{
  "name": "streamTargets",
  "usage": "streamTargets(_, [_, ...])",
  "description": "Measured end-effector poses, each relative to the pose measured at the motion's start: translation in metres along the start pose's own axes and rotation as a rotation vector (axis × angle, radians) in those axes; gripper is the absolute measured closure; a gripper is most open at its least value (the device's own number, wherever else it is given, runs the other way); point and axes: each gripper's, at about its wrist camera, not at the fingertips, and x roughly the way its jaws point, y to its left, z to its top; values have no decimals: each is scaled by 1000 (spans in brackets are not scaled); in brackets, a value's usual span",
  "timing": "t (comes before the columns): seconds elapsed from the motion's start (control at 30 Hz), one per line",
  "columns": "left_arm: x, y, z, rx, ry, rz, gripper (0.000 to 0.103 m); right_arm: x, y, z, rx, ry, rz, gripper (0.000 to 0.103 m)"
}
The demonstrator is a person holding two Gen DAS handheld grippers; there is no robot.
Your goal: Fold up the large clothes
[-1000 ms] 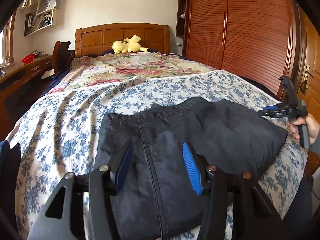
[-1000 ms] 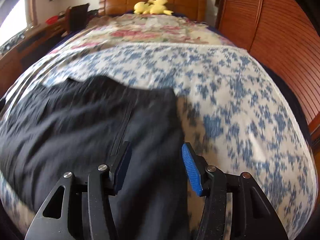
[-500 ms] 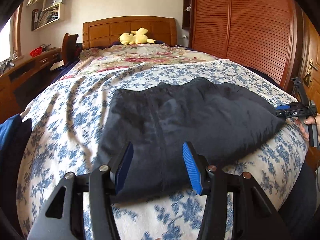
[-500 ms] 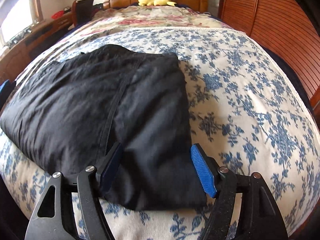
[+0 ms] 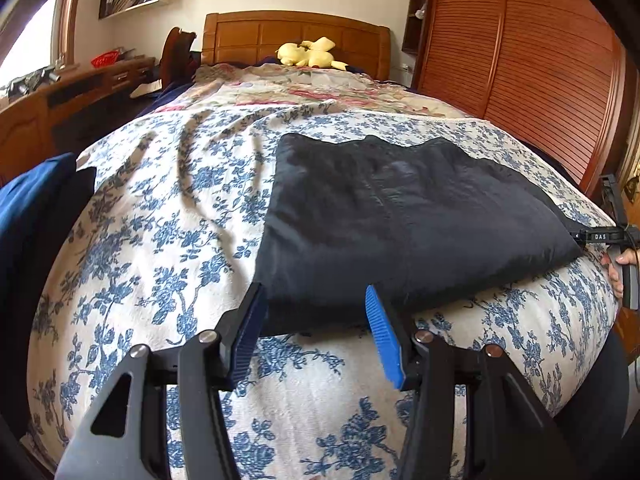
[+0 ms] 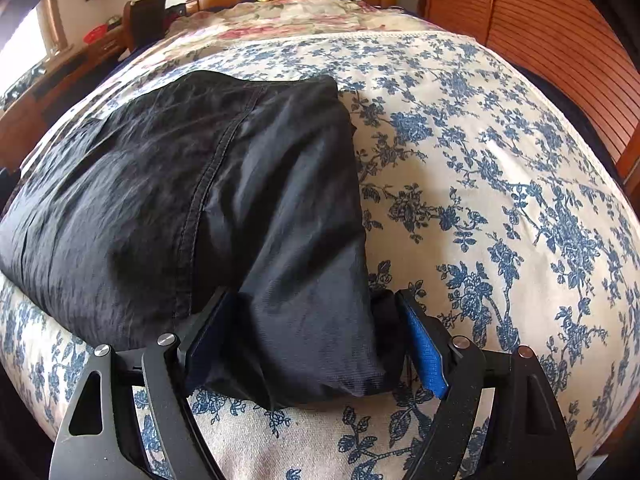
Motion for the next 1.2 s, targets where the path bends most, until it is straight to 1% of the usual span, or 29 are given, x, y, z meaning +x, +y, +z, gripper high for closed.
streamTargets(0.17, [3, 9, -1, -21, 7, 12, 53, -1, 1, -1, 2, 23, 3, 21])
streamTargets(0.37, [7, 13, -5, -27, 21, 15, 53, -5, 0, -7, 4, 45, 43, 22])
streamTargets(0.47, [10, 14, -6, -33, 27, 0, 53, -5, 0, -9, 11, 48, 63, 29])
streamTargets(0.5, [10, 14, -6, -34, 25, 0, 53, -5, 1, -10, 13, 48, 83, 31])
streamTargets(0.57, [10, 14, -5, -39, 20, -15, 53, -5, 2, -11, 7, 48, 110, 46])
streamTargets(0.6, [11, 14, -4, -44, 21, -25, 53, -6, 4, -11, 0, 45, 118, 50])
streamTargets(0.63, [11, 15, -2, -50, 23, -36, 53, -7, 6, -10, -10, 40, 119, 59])
streamTargets(0.67, [11, 15, -1, -48, 22, -38, 64, -8, 8, -10, -17, 37, 124, 72])
streamTargets(0.7, [11, 14, 0, -42, 19, -28, 71, -9, 10, -9, -27, 31, 134, 77])
streamTargets(0.73, [11, 14, 2, -38, 18, -10, 78, -10, 12, -8, -37, 23, 136, 85])
streamTargets(0.77, [12, 14, 2, -38, 21, -11, 88, -12, 16, -8, -56, 14, 129, 89])
streamTargets(0.83, [11, 12, 4, -32, 22, -14, 99, -14, 21, -7, -81, -5, 105, 92])
streamTargets(0.93, [1, 4, 7, 2, 0, 35, 102, -23, 22, -5, -85, -40, 90, 94])
streamTargets(1.0, [-10, 0, 7, -2, -11, 29, 102, -33, 20, -4, -83, -66, 98, 95])
streamTargets(1.07, [-31, -5, 6, -16, -41, -6, 102, -45, 15, -3, -80, -88, 122, 96])
streamTargets(1.13, [-48, -14, 4, 15, -60, 11, 103, -55, 13, -5, -79, -98, 143, 96])
streamTargets(1.2, [-66, -22, -2, 27, -70, 3, 103, -64, 12, -9, -87, -104, 154, 96])
